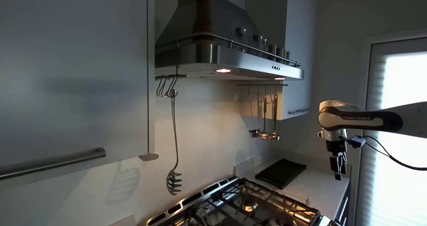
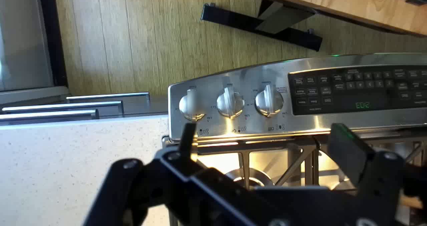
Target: Press the far left button on the under the counter lights rack to turn of the under the counter lights
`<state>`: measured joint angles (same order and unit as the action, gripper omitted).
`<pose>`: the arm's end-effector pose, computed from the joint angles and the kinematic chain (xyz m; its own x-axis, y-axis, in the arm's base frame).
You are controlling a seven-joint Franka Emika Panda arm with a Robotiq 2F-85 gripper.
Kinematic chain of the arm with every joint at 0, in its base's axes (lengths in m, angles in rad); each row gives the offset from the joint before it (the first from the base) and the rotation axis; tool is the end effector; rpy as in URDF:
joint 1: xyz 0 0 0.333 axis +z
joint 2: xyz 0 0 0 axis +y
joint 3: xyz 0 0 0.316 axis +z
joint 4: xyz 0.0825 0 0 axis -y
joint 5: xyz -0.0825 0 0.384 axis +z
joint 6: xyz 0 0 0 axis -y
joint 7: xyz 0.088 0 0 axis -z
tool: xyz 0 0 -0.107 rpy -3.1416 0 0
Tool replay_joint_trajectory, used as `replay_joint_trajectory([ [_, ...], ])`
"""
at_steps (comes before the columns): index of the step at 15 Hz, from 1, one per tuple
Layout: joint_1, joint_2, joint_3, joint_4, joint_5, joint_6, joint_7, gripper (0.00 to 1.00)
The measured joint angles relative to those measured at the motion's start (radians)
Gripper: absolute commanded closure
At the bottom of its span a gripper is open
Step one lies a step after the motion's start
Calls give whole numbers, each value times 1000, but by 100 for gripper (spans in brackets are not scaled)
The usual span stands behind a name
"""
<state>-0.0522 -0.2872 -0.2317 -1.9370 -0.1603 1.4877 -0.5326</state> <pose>0.4241 -0.1558 0.5880 0.9473 0.2561 -0.1927 0.2602 -0.9655 -0.0039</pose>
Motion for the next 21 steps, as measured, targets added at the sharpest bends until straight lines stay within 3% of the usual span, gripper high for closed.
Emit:
replay_joint_trajectory([
  [12, 0, -2, 11, 1, 0, 1, 0, 0],
  [21, 79, -102, 176, 36, -101, 71, -29, 0],
])
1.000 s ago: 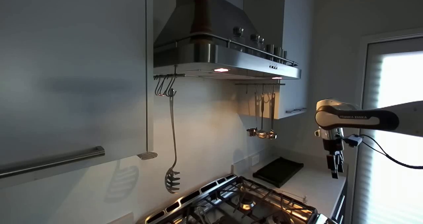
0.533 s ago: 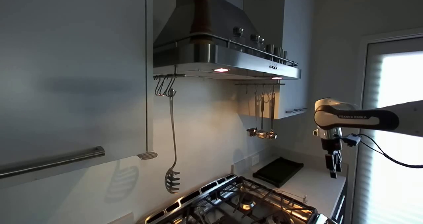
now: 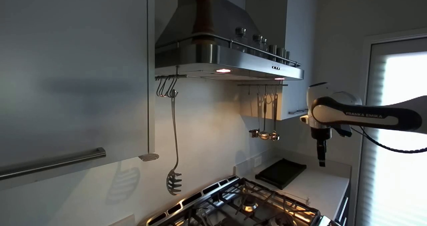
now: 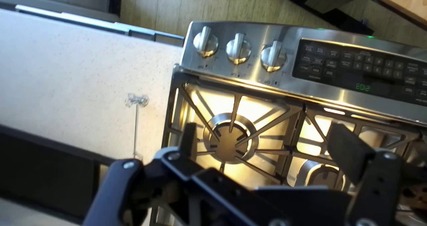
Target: Press the far left button on the under the counter lights rack to turn of the under the counter lights
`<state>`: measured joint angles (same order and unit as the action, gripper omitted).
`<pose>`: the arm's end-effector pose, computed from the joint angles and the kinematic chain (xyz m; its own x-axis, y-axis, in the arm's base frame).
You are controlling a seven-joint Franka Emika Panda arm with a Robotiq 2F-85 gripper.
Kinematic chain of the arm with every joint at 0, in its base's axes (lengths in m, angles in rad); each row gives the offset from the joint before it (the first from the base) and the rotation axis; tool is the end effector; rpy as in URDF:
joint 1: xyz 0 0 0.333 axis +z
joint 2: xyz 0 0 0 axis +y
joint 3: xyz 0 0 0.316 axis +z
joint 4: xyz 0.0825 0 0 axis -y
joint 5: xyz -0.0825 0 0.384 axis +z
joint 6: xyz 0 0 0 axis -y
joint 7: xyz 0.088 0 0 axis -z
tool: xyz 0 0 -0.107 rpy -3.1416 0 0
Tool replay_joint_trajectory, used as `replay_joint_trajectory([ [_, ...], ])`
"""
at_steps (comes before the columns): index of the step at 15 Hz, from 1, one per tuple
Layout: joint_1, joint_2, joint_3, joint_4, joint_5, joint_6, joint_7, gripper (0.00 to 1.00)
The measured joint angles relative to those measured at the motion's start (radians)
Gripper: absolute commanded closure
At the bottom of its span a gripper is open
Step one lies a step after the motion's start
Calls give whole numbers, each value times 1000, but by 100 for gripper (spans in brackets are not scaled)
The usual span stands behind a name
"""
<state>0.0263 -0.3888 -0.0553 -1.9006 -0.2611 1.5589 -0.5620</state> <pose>0.4269 -0.0454 0.6617 0.8658 0.4928 -0.0868 0.4989 -0.8367 0.2259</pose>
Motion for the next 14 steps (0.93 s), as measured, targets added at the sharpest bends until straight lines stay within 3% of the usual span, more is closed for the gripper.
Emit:
replay_joint_trajectory([
  [6, 63, -58, 76, 37, -64, 106, -13, 0],
  [14, 62, -49, 70, 49, -59, 106, -5, 0],
])
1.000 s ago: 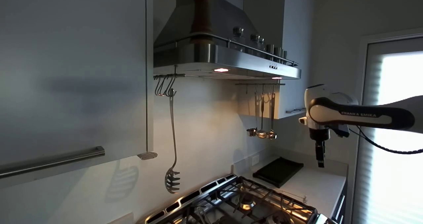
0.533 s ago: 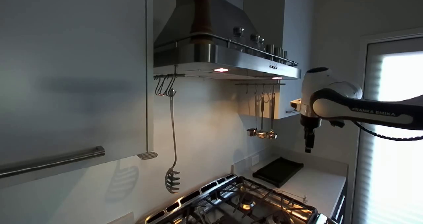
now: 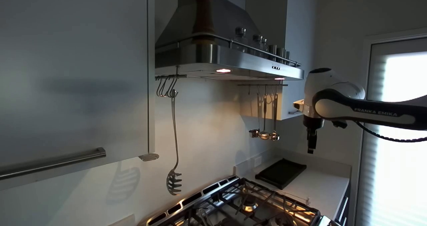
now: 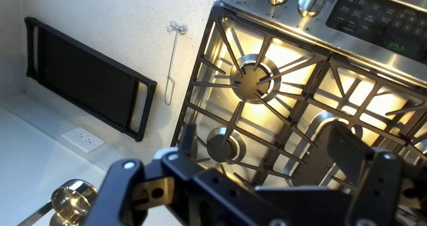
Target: Press the far left button on the under the counter lights rack to turn of the under the counter lights
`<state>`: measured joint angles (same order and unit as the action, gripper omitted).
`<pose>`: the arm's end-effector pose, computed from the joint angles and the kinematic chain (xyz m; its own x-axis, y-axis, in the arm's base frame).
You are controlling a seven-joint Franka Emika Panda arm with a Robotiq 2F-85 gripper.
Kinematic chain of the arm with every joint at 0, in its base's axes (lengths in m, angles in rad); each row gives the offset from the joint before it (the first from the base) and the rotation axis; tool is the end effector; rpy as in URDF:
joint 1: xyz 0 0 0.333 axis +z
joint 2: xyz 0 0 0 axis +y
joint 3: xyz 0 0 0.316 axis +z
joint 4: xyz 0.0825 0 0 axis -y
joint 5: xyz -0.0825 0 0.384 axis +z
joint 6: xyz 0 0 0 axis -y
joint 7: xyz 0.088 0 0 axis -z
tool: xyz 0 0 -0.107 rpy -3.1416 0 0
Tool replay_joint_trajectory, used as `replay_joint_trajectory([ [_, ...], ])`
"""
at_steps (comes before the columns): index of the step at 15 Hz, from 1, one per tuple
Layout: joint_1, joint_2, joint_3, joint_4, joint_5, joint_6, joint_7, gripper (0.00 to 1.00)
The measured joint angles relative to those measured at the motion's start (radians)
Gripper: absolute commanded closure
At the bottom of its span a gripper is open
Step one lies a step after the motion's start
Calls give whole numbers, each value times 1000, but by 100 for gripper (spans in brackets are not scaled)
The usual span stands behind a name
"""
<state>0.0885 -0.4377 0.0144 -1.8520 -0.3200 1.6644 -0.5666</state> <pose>0.4190 0.0140 0.7187 0.7859 0.6174 0.0348 0.5560 -0.7301 0.3973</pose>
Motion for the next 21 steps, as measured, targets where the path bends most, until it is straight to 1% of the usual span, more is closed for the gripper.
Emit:
replay_joint_trajectory([
  [2, 0, -1, -4, 43, 56, -41, 27, 0],
  [5, 0, -11, -14, 126, 172, -136, 89, 0],
  [7, 0, -21, -16, 164, 228, -158, 141, 0],
  [9, 1, -32, -14, 190, 263, -154, 188, 0],
  [14, 7, -59, 21, 212, 282, -68, 269, 0],
  [21, 11, -65, 40, 216, 278, -61, 273, 0],
])
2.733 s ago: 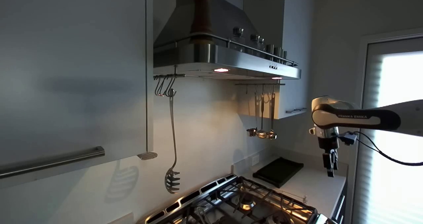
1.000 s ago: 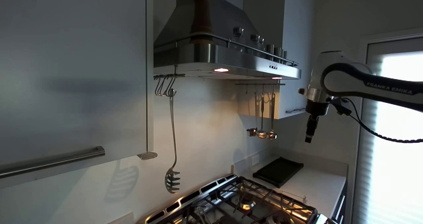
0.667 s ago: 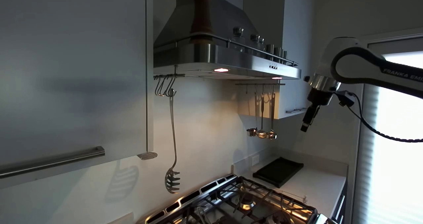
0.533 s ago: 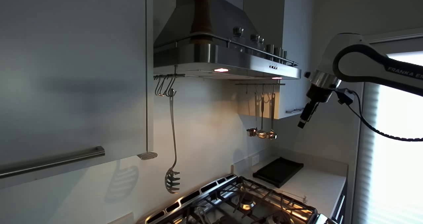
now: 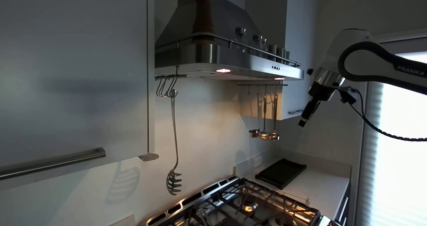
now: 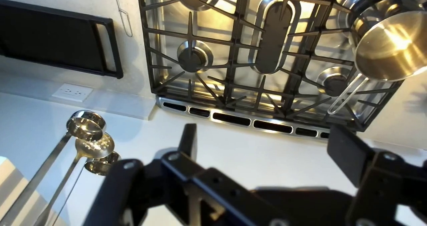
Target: Press the far left button on the under the counter lights rack to turn of the under the counter lights
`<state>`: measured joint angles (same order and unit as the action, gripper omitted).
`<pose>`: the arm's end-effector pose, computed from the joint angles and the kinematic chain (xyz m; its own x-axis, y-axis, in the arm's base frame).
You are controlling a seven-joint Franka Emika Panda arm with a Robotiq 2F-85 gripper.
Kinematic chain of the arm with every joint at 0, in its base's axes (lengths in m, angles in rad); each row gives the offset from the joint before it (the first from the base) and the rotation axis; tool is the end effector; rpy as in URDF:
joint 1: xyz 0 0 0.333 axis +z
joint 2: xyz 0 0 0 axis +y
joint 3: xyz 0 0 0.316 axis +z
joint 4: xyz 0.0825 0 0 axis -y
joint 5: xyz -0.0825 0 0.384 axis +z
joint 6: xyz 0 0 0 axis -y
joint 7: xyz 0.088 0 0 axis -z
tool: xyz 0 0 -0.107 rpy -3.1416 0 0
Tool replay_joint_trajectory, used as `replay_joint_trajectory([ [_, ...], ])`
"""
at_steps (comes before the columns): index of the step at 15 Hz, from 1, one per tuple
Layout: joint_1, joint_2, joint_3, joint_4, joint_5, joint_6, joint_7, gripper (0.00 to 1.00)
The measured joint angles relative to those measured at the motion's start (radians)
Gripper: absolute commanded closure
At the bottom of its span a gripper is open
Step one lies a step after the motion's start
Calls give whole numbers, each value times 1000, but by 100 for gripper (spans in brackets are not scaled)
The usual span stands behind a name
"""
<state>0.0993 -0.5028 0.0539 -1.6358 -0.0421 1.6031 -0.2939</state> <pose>0.3549 0.0610 0.8314 0.8055 0.4237 0.4143 0.3776 -0.9058 0.1923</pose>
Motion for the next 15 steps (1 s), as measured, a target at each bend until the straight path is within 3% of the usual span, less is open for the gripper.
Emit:
replay_joint_trajectory([
  [7, 21, -42, 63, 57, 19, 23, 120, 0],
  [15, 25, -88, 85, 51, 19, 291, 156, 0],
])
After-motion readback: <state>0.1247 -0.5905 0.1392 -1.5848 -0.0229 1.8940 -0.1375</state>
